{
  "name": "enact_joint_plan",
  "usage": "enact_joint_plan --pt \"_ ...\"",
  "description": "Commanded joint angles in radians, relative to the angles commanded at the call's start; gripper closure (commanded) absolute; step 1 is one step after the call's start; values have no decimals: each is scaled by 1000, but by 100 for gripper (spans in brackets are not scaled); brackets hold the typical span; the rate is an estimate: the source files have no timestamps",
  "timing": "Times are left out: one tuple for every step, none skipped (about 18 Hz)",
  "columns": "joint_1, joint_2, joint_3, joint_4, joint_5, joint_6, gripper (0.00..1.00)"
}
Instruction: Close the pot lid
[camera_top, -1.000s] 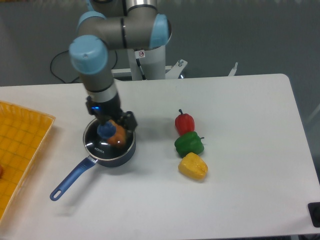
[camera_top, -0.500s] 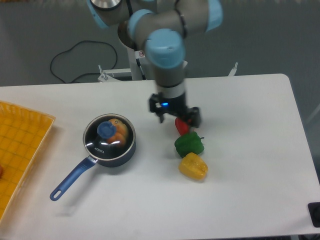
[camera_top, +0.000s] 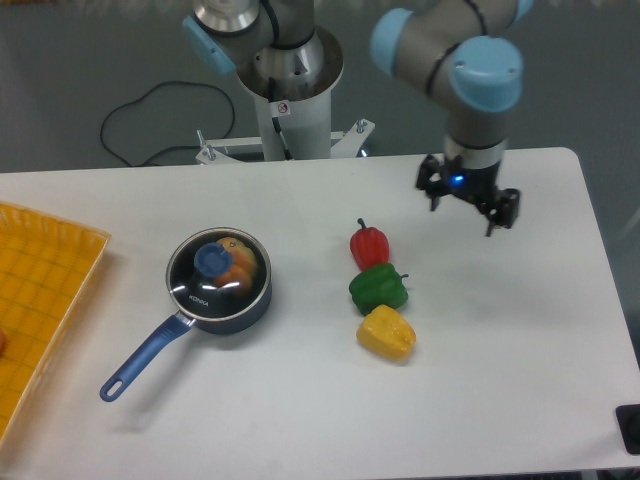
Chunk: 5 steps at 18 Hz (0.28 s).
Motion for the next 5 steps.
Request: enact_joint_plan --pt "9 -12 2 2 0 34 0" --pt "18 -26 6 2 1 55 0" --pt "22 -31 14 0 3 65 0" --pt "25 -35 18 2 5 66 0" --pt "28 -42 20 3 6 66 0"
